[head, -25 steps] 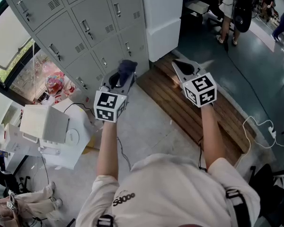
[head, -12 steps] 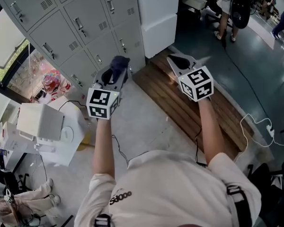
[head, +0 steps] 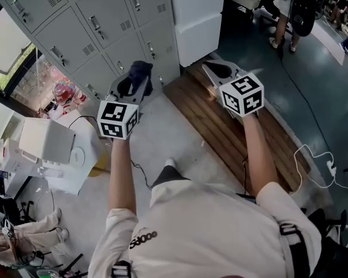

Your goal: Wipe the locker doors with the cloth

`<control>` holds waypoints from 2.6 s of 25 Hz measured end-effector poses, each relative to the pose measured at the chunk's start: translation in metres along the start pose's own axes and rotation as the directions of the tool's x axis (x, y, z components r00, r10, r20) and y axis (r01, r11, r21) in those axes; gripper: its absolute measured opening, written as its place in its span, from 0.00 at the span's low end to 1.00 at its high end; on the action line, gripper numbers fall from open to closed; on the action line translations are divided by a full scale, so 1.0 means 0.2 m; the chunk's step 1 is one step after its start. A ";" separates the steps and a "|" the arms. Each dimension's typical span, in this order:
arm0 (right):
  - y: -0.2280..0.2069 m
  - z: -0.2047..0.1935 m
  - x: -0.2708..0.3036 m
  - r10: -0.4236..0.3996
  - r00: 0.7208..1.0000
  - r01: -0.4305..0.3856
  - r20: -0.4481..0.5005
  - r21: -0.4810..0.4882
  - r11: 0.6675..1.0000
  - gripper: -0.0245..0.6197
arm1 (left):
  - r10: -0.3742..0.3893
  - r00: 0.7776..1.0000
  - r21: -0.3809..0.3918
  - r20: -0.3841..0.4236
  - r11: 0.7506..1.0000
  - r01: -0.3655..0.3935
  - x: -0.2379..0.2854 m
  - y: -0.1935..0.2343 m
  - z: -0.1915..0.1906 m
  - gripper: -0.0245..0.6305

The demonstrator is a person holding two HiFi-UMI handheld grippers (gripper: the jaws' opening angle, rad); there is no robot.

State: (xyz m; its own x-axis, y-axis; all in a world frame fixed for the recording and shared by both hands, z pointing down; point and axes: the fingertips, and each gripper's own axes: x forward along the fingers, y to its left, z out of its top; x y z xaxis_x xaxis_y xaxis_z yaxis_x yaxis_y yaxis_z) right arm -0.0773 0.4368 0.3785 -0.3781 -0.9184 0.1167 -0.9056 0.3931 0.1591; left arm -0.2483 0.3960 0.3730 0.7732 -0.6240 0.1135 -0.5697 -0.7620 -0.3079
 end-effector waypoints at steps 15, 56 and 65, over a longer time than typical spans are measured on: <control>-0.50 0.06 1.02 0.034 0.999 -0.033 0.042 -0.013 0.999 0.04 | 0.094 0.995 -0.002 0.025 0.996 -0.094 0.73 1.03 -0.19 0.21; -2.07 0.47 3.00 0.229 0.972 -0.228 0.051 -0.030 0.973 0.04 | 0.287 0.958 -0.062 -0.018 0.956 -0.287 2.60 2.41 0.10 0.21; -2.15 0.67 3.12 0.404 0.911 -0.403 0.077 -0.034 0.915 0.04 | 0.508 0.860 -0.111 -0.055 0.852 -0.511 2.59 2.62 0.33 0.21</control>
State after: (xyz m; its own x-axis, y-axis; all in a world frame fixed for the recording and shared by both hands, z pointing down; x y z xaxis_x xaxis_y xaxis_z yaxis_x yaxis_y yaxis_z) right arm 0.0496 -0.3110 0.2518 -0.7255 -0.6816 0.0952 -0.6694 0.7311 0.1321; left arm -0.1272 -0.3152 0.2082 0.3598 -0.9330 -0.0065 -0.9116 -0.3501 -0.2153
